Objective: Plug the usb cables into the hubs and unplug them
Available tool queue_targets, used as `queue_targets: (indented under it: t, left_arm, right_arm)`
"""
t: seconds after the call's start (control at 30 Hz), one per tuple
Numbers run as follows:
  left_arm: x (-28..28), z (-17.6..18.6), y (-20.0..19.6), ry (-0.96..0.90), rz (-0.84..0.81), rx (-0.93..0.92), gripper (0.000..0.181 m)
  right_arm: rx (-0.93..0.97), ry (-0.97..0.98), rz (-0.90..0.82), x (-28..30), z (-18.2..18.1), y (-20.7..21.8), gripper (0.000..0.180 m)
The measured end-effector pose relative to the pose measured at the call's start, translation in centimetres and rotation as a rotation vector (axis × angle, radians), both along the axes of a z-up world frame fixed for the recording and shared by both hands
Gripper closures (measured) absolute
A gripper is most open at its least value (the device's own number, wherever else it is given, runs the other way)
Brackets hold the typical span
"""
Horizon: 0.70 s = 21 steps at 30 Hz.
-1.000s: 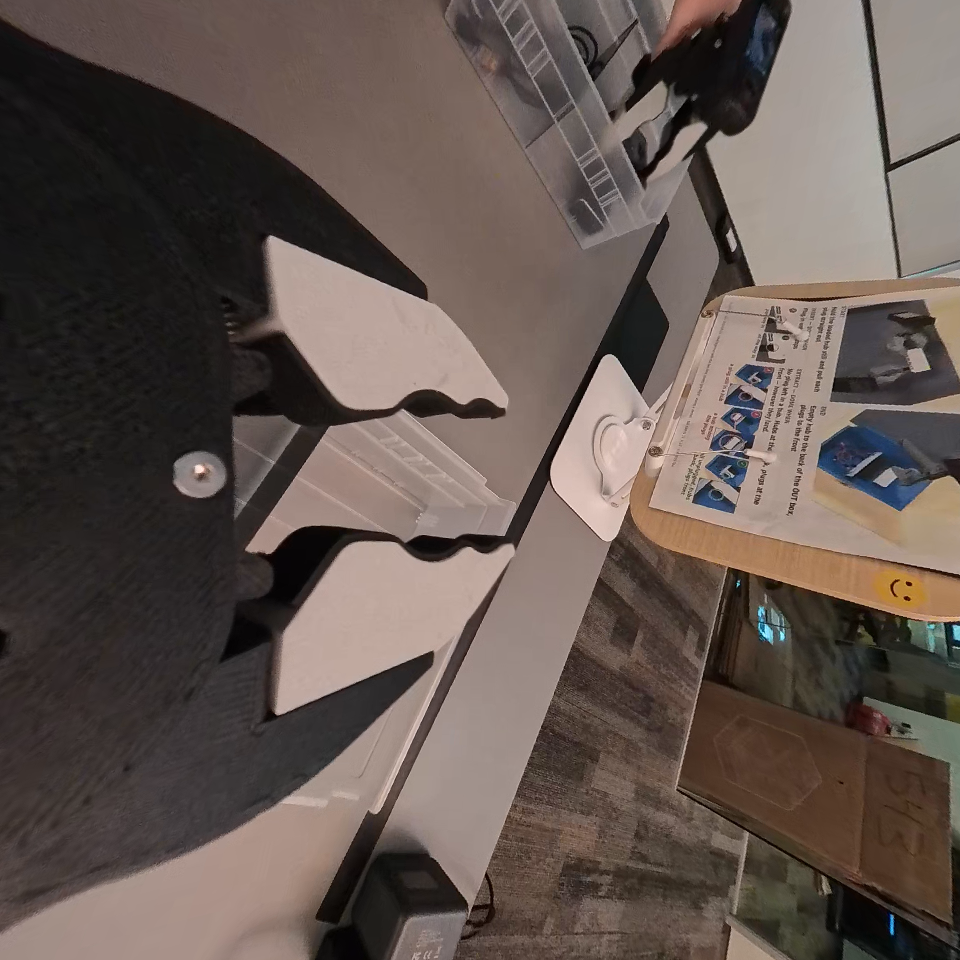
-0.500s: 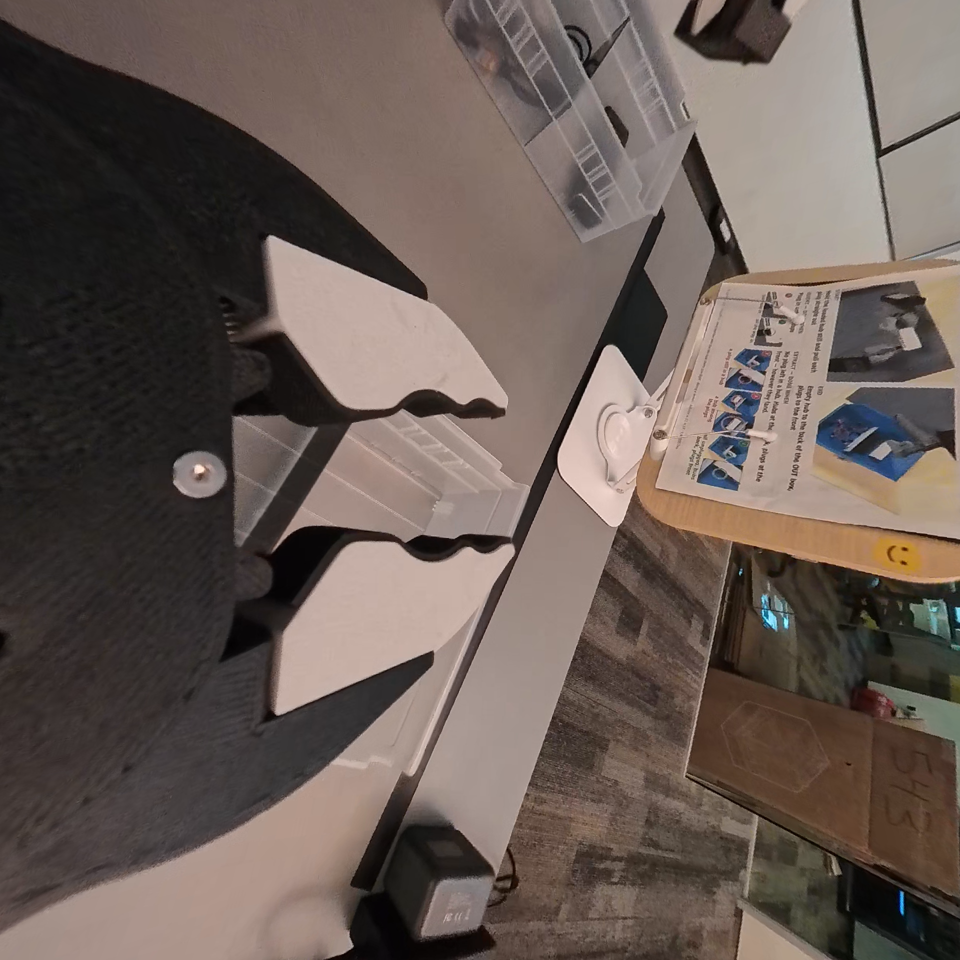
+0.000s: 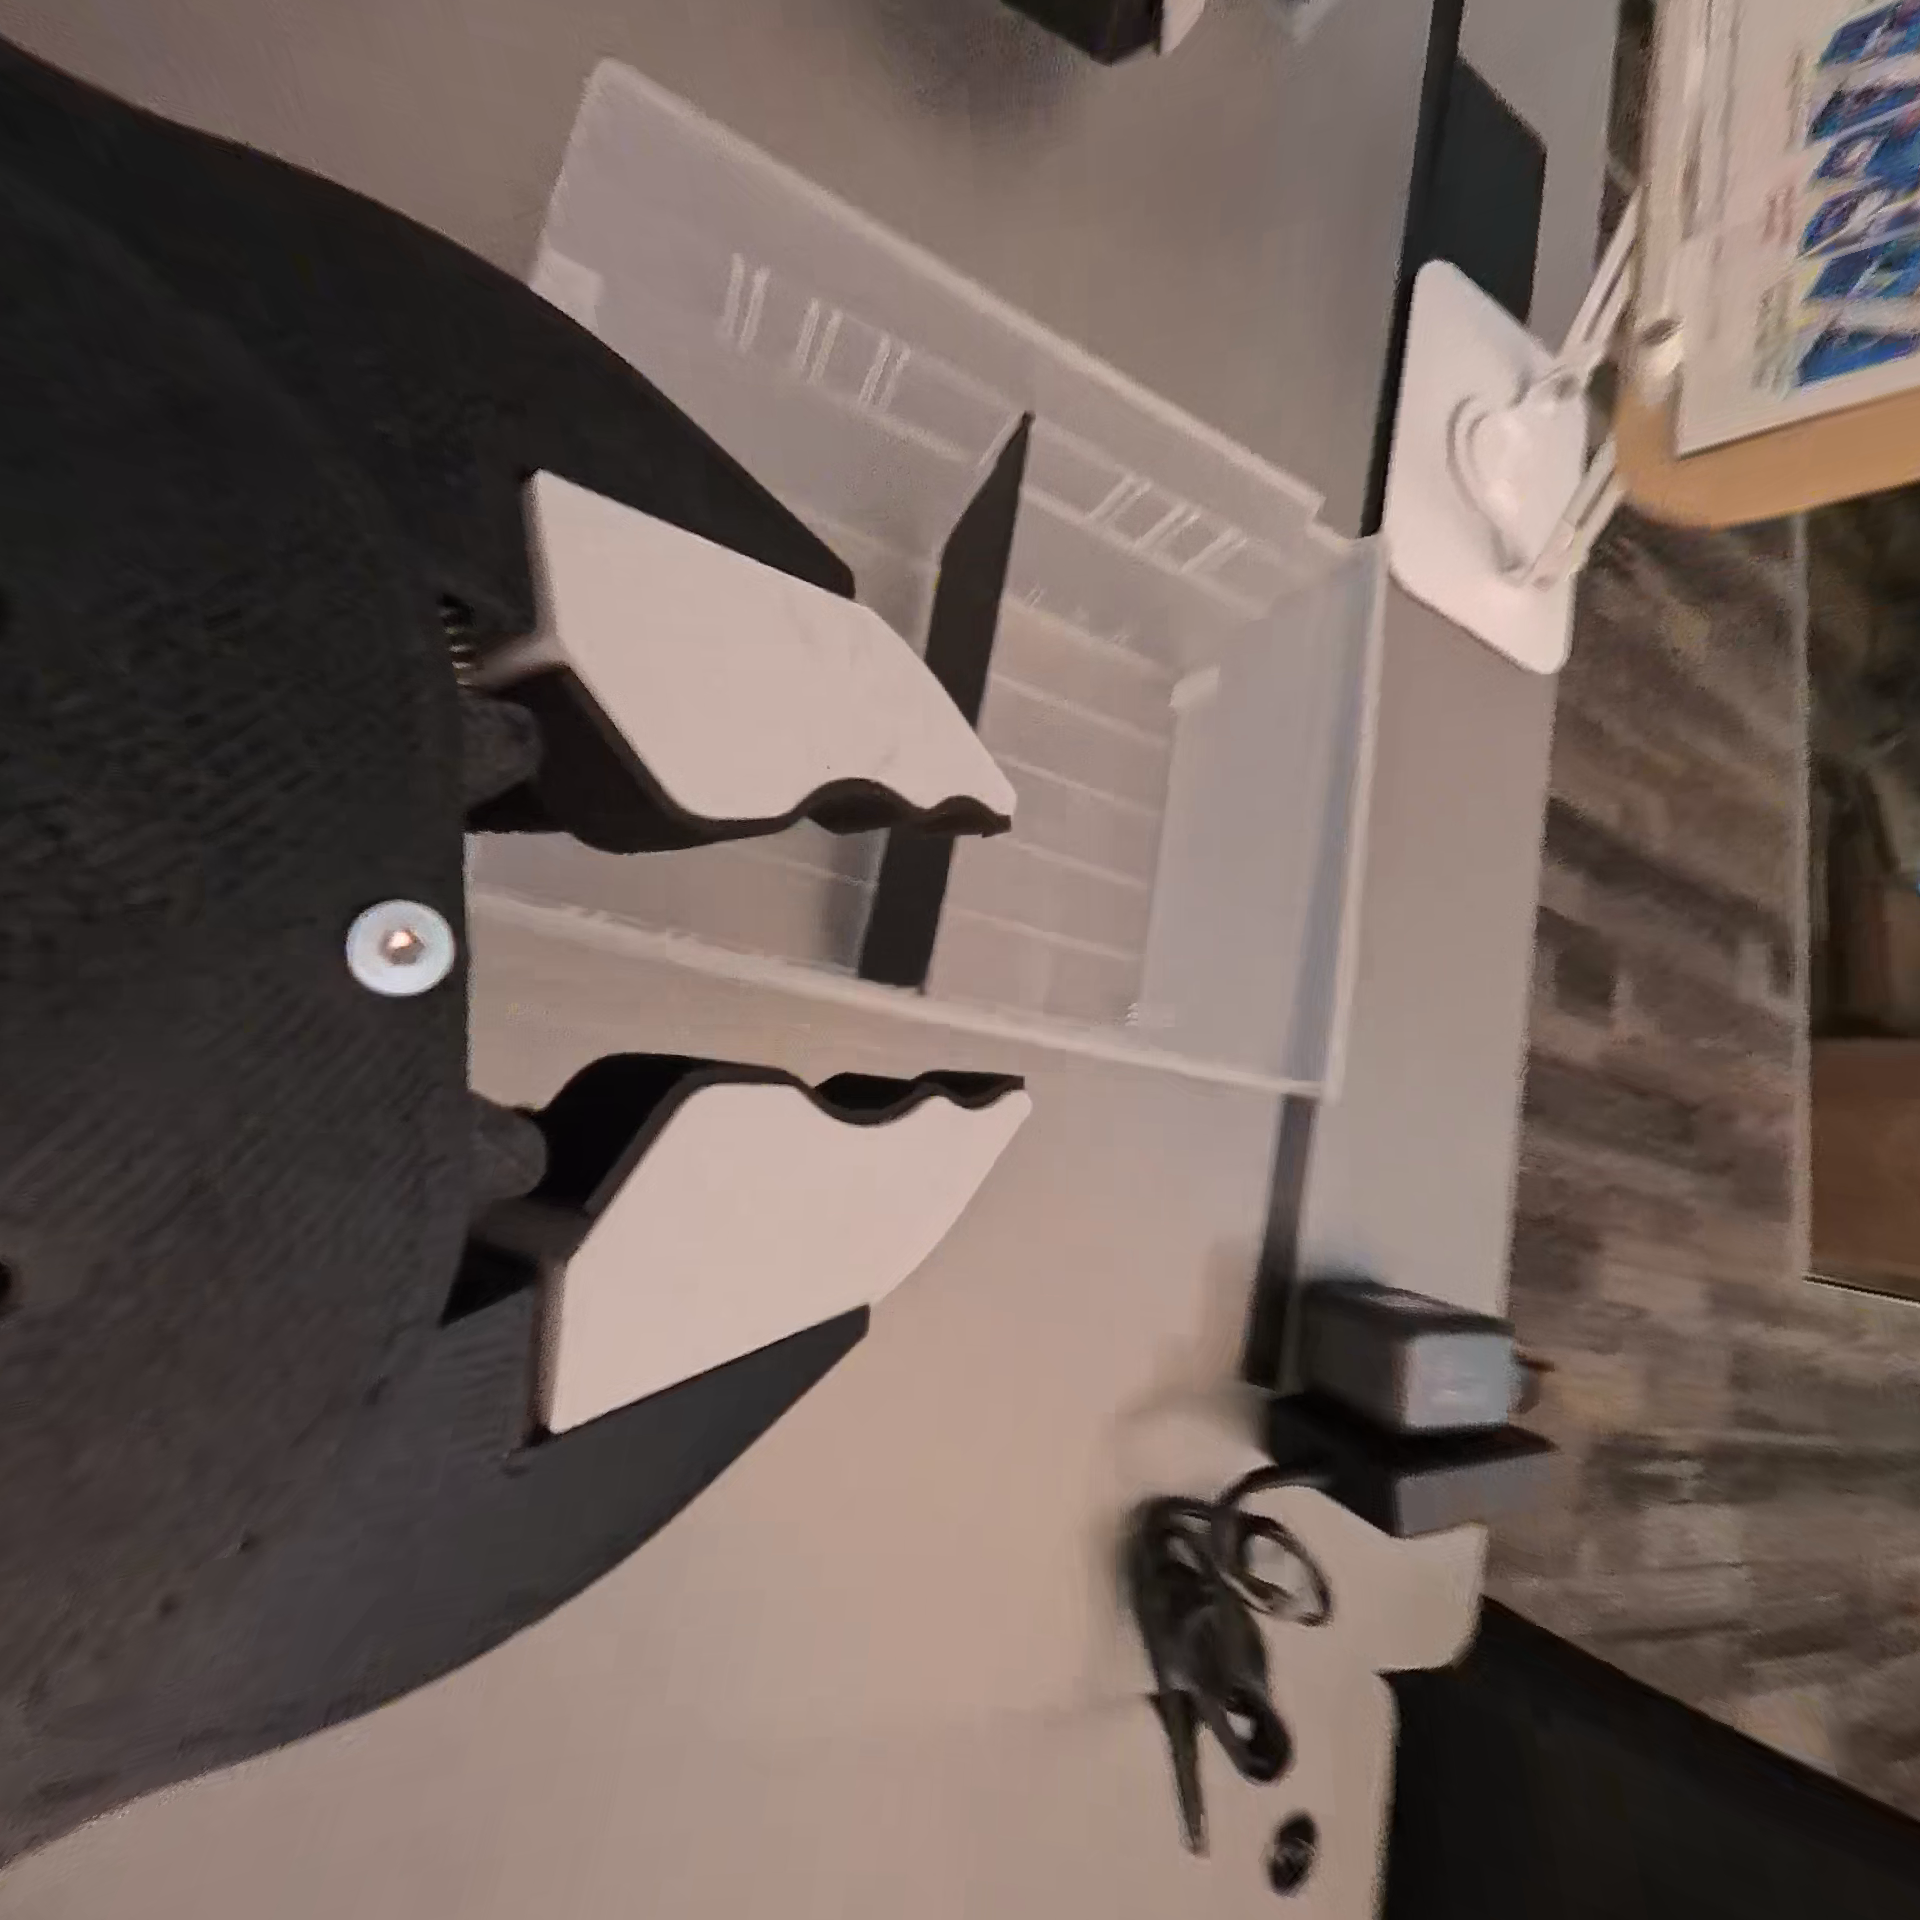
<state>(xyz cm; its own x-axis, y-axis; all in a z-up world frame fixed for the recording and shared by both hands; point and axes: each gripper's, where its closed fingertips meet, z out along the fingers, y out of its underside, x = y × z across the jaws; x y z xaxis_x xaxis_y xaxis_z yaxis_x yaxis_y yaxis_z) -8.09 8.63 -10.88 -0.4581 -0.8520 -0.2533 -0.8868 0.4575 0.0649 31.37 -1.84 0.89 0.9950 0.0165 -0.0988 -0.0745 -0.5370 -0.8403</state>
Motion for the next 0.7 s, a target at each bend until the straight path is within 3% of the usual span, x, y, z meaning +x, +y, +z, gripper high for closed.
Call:
queue_targets:
  t: [0.17, 0.4, 0.57, 0.7]
  left_arm:
    - [-0.1, -4.3, -0.3, 0.153, -0.091, -0.051, 0.123]
    - [0.2, -4.5, 0.0, 0.126, -0.171, -0.08, 0.122]
    - [-0.8, -3.2, 1.9, 0.07, -0.029, -0.037, 0.09]
    - [-3.2, -3.3, 3.8, 0.099, -0.038, 0.037, 0.108]
  right_arm:
    - [-0.13, 0.109, 0.067, 0.9, -3.6, -1.6, 0.134]
    - [-0.34, 0.204, 0.056, 0.9, -8.3, -1.2, 0.133]
    - [-0.439, 0.233, 0.072, 0.2, -9.9, -1.2, 0.134]
    - [-0.449, 0.234, 0.092, -0.4, -10.0, -1.1, 0.134]
